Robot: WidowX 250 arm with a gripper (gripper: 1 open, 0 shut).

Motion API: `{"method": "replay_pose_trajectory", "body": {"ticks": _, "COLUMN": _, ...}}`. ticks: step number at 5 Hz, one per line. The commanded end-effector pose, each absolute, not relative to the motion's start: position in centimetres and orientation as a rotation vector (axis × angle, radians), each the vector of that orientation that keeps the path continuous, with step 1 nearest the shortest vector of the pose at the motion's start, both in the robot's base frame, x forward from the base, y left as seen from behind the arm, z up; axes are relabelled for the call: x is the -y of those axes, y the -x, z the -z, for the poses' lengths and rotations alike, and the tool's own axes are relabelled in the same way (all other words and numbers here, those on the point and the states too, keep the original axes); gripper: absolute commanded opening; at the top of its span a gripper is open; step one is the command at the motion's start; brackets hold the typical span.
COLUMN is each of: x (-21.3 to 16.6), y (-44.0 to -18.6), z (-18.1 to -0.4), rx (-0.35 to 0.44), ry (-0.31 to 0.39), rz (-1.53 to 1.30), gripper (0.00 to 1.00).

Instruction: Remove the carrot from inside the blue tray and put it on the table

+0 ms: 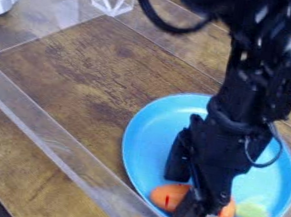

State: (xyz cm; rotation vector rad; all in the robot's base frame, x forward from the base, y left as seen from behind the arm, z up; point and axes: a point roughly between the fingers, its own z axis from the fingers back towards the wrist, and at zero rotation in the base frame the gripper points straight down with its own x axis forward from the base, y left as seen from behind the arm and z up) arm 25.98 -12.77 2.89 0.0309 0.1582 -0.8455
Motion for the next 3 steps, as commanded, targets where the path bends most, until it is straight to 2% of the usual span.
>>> {"method": "replay_pose_trajectory", "body": {"ticks": 1, "x": 13.7, "y": -26.4, "z": -3.0, "rx": -0.115, "ry": -0.025, "rz": 0.868, "gripper": 1.00}}
{"method": "replay_pose_trajectory", "body": {"ticks": 3, "x": 13.7, "y": -26.5, "z": -1.9, "rx": -0.124, "ry": -0.017, "rz": 0.861, "gripper": 1.00}}
